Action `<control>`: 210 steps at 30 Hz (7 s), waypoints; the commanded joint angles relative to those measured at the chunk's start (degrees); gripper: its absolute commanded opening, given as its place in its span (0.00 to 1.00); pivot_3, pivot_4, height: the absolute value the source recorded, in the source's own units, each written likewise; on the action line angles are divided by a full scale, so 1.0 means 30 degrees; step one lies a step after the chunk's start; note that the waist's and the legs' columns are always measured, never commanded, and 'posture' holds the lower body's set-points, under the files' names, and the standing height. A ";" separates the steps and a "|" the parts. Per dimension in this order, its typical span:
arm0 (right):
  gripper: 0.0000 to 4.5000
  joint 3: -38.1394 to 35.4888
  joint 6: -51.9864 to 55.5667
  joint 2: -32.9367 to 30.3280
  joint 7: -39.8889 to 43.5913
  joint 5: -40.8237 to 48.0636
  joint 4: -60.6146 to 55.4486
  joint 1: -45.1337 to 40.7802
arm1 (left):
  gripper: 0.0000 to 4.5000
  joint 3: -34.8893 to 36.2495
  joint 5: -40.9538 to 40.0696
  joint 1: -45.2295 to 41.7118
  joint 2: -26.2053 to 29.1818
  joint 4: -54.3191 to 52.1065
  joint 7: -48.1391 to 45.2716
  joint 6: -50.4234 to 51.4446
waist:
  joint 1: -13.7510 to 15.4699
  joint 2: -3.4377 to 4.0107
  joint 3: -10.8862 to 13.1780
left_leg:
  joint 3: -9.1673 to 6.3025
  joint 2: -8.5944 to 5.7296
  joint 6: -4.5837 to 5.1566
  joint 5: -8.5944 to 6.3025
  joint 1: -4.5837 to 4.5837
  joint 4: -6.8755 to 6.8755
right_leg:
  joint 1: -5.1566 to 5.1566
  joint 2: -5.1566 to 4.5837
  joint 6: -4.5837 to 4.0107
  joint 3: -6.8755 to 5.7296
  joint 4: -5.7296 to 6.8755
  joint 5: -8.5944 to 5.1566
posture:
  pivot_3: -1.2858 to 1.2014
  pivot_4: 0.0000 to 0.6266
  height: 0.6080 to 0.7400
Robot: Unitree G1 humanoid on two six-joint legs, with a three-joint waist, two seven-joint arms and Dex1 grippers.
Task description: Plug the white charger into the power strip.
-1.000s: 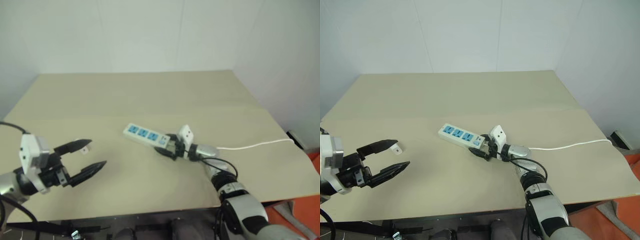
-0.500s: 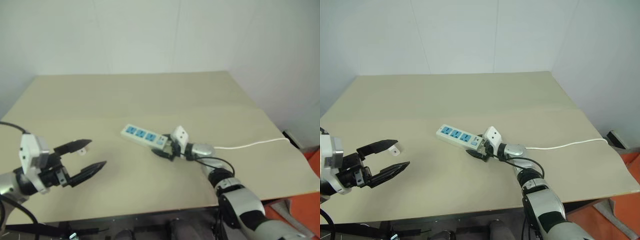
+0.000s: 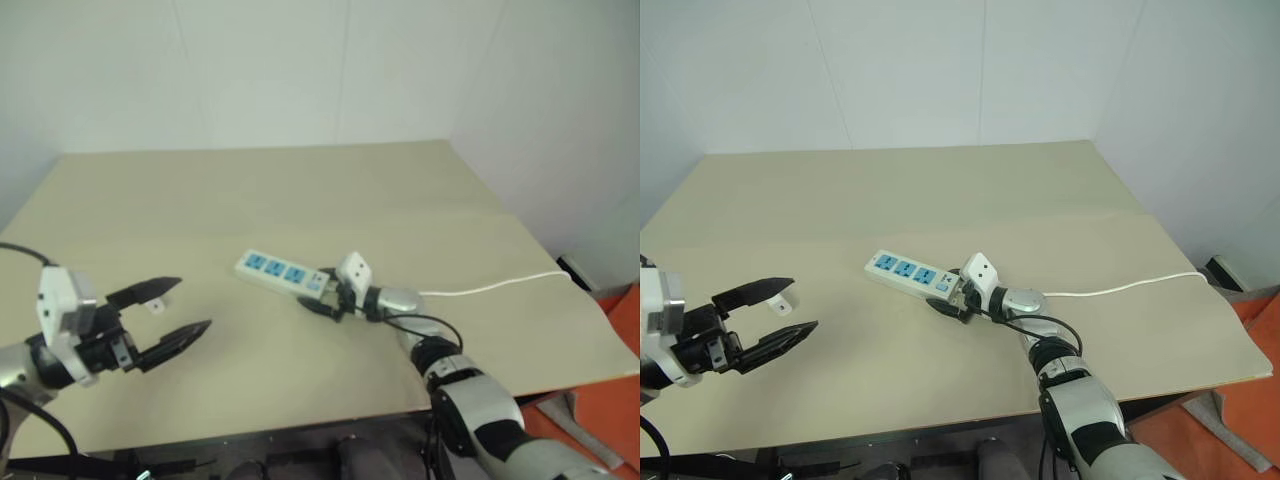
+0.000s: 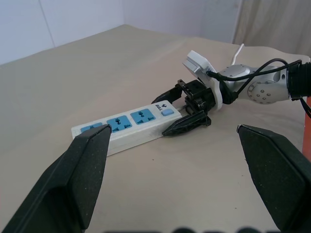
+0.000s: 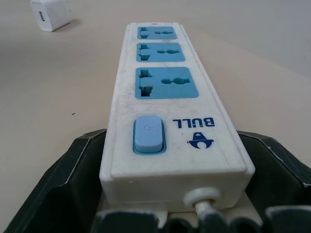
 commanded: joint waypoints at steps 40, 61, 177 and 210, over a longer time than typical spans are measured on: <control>0.76 0.1333 -0.2357 -0.1178 0.8877 0.0891 -0.1848 0.1515 | 1.00 0.0216 0.2937 -0.1776 0.4094 0.4291 -0.3202 -0.1204 | 0.0439 0.0034 0.0048 | -0.0001 -0.0007 0.0000 0.0001 -0.0058 -0.0048 | -0.0064 0.0000 -0.0010 -0.0026 -0.0005 -0.0012 | 0.52 0.24 1.00; 0.76 0.1167 -0.2251 -0.0698 0.8256 0.0614 -0.1342 0.1318 | 1.00 -2.0271 1.7450 -2.4635 0.8646 2.7232 -1.3053 -2.5666 | 0.0753 -0.0028 0.0010 | 0.0001 0.0018 0.0003 0.0004 -0.0059 -0.0008 | -0.0057 0.0093 -0.0003 0.0013 0.0041 -0.0002 | 0.52 0.24 1.00; 0.76 0.1398 -0.0099 -0.1176 0.7726 0.1442 -0.4254 0.2778 | 0.23 -1.7921 1.2397 -2.7323 0.1316 2.9963 -1.3053 -2.3509 | 0.1105 -0.0046 0.0001 | 0.0027 0.0021 0.0006 0.0002 -0.0108 0.0133 | -0.0132 0.0182 0.0048 0.0199 0.0223 -0.0001 | 0.52 0.24 1.00; 0.76 0.1835 -0.0059 -0.1292 0.9379 0.1188 -0.3674 0.2624 | 0.23 -1.1965 0.2259 -1.6037 0.0530 1.1163 -0.9977 0.0917 | 0.1140 -0.0045 0.0001 | 0.0004 0.0016 0.0003 -0.0002 -0.0045 0.0181 | -0.0069 0.0184 0.0046 0.0194 0.0243 -0.0023 | 0.52 0.24 1.00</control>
